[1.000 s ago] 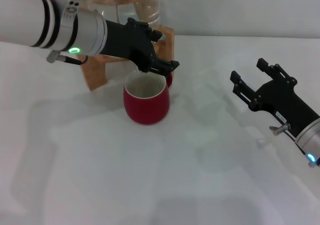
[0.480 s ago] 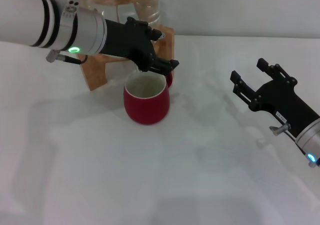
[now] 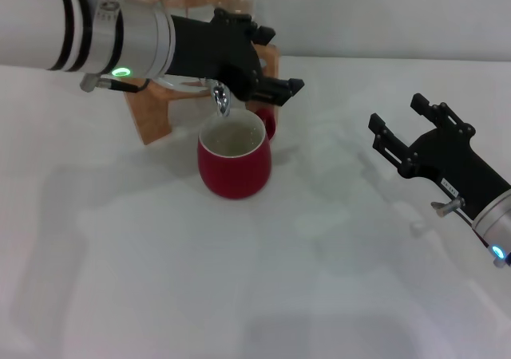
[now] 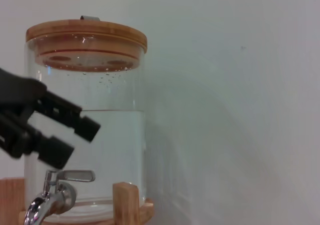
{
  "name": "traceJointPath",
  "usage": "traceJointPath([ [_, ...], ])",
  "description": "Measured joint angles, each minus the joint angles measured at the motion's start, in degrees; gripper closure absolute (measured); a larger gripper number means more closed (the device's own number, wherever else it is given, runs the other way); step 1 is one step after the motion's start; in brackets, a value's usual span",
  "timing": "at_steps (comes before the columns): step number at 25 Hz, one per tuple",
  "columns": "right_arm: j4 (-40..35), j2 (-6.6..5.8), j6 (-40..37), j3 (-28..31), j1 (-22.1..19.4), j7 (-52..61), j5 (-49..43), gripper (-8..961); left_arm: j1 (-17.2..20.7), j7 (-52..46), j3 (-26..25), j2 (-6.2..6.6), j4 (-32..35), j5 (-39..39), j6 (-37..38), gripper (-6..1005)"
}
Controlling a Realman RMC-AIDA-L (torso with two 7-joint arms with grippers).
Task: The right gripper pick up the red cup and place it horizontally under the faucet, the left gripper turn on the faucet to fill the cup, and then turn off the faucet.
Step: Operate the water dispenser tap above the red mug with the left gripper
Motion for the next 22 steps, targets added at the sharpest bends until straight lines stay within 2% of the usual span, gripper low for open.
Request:
traceJointPath([
  [6, -0.1, 0.00, 0.0, 0.0, -0.1, 0.0, 0.0, 224, 5.9, 1.0, 3.0, -0.03, 4.9, -4.6, 3.9, 138],
  [13, -0.3, 0.00, -0.6, -0.2, -0.2, 0.0, 0.0, 224, 17.6, 7.5, 8.8, -0.05, 10.0, -16.4, 12.1, 138],
  [19, -0.4, -0.05, -1.2, -0.5, -0.5, 0.0, 0.0, 224, 29.3, 18.0, 16.9, -0.08, 11.5, -27.5, 22.3, 137],
  [22, -0.5, 0.01, -1.2, -0.6, -0.8, 0.0, -0.4, 224, 32.5, 21.4, 18.8, -0.08, 11.1, -31.1, 24.6, 137],
])
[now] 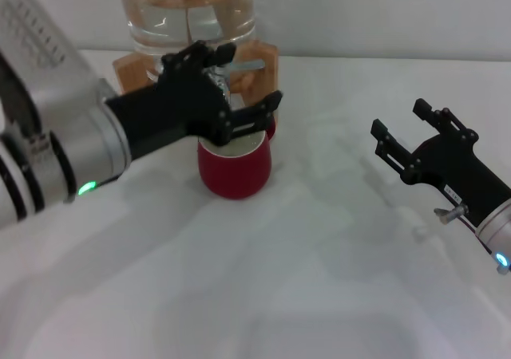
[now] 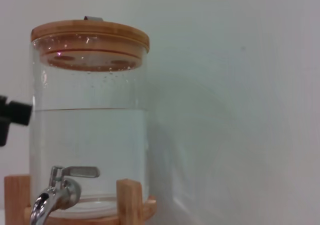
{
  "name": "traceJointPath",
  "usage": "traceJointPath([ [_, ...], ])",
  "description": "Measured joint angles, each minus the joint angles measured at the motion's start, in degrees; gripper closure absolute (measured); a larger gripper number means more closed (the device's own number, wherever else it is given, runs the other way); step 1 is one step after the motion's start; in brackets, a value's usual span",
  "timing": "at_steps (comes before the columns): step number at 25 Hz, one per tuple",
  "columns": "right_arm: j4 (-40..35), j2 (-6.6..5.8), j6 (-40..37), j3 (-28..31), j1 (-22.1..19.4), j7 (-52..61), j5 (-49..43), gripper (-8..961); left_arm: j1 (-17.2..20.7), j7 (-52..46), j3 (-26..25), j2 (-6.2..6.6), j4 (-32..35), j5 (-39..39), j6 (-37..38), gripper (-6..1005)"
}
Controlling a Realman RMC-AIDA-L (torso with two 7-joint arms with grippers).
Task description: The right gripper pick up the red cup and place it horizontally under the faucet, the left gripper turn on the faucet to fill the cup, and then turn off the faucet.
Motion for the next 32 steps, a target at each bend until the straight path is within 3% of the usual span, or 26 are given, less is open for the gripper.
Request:
traceJointPath([
  [5, 0.0, 0.09, -0.2, -0.7, -0.3, 0.0, -0.2, 224, 6.1, 10.0, 1.4, 0.00, -2.9, -12.2, 0.7, 137],
  [9, 0.0, 0.10, -0.2, -1.3, -0.4, 0.0, -0.2, 224, 9.7, 22.5, 1.2, 0.04, -7.5, -27.1, -1.7, 138],
  [10, 0.0, 0.09, -0.2, -1.5, -0.5, 0.0, -0.1, 224, 10.8, 28.3, 0.7, 0.06, -10.3, -34.1, -4.6, 139],
  [16, 0.0, 0.16, 0.2, -1.7, -0.3, 0.0, -0.2, 224, 12.0, 37.5, -2.2, 0.17, -18.8, -47.7, -13.0, 140],
  [22, 0.0, 0.12, -0.1, -1.7, -0.3, 0.0, 0.1, 224, 10.8, 39.7, -6.6, 0.14, -26.8, -53.5, -18.0, 142],
  [32, 0.0, 0.08, 0.1, -1.1, 0.5, 0.0, 0.3, 224, 9.7, 49.1, -8.0, 0.06, -35.3, -61.9, -21.8, 141],
])
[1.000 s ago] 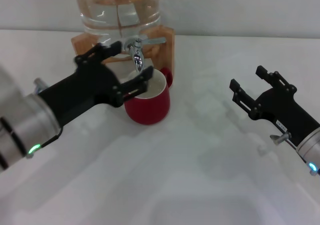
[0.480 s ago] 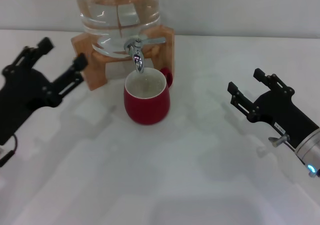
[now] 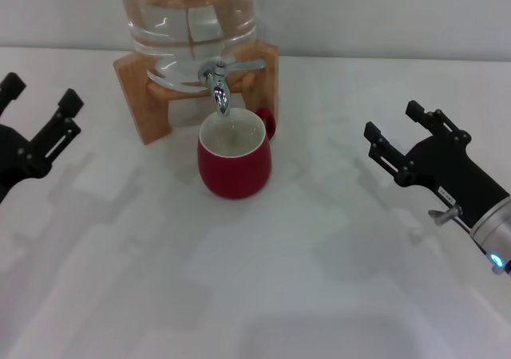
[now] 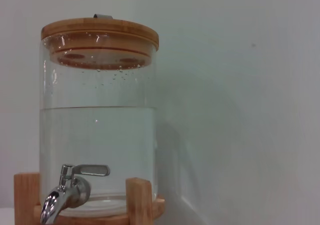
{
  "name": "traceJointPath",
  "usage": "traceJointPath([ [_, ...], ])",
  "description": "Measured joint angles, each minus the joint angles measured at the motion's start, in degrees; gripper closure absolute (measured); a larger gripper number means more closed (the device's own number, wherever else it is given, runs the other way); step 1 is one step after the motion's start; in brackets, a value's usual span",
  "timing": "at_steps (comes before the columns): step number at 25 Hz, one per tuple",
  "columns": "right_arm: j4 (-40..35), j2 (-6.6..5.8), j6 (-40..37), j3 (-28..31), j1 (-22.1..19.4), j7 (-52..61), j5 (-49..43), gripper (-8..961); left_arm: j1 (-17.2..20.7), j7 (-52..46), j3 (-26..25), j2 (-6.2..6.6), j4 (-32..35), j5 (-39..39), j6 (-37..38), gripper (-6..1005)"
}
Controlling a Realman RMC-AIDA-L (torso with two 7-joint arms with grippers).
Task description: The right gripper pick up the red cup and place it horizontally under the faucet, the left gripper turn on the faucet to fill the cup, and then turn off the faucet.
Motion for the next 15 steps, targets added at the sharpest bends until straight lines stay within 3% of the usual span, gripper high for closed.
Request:
traceJointPath([
  [15, -0.4, 0.08, 0.0, 0.1, 1.5, 0.0, -0.1, 224, -5.5, 1.6, -0.9, 0.08, -8.9, -2.2, -1.4, 141],
])
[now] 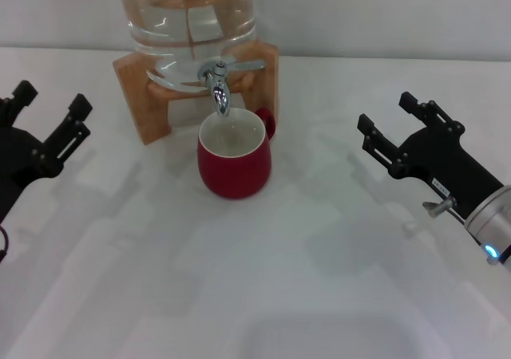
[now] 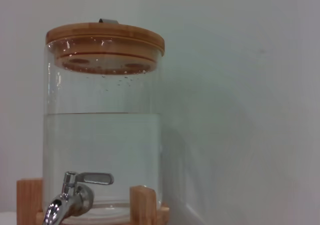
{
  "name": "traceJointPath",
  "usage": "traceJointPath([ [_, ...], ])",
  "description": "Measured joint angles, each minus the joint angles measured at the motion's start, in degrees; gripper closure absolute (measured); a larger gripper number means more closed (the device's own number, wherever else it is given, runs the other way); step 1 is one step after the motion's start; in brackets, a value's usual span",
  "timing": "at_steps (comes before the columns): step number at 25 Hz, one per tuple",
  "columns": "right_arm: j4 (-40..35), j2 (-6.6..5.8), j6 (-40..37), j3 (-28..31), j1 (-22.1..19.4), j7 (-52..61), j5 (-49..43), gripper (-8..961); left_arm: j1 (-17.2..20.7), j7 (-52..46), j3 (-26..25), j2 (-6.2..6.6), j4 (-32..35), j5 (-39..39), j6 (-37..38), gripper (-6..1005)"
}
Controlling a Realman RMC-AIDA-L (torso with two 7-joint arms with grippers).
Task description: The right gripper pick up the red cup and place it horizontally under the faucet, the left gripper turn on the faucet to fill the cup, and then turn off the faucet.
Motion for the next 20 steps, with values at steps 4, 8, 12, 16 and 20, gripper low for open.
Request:
traceJointPath([
  [4, 0.0, -0.05, 0.0, -0.2, 0.4, 0.0, -0.1, 224, -2.5, 0.0, -0.3, 0.09, -3.1, 0.0, 0.0, 141],
  [8, -0.1, -0.07, 0.1, -0.3, 0.7, 0.0, -0.3, 224, -4.8, 0.0, -0.7, 0.06, -6.1, 0.0, -0.4, 142],
  [12, -0.1, -0.08, 0.1, -0.5, 0.9, 0.0, -0.5, 224, -5.9, 0.1, -0.7, 0.05, -7.4, 0.0, -0.9, 142],
  [16, -0.3, -0.02, 0.1, -0.6, 1.1, 0.0, -0.5, 224, -6.0, 0.4, -0.6, 0.03, -7.5, 0.1, -1.0, 142],
  [20, -0.6, -0.10, 0.1, -0.5, 1.0, 0.0, -0.4, 224, -6.0, 1.9, -0.4, -0.10, -7.6, 0.1, -1.4, 142],
])
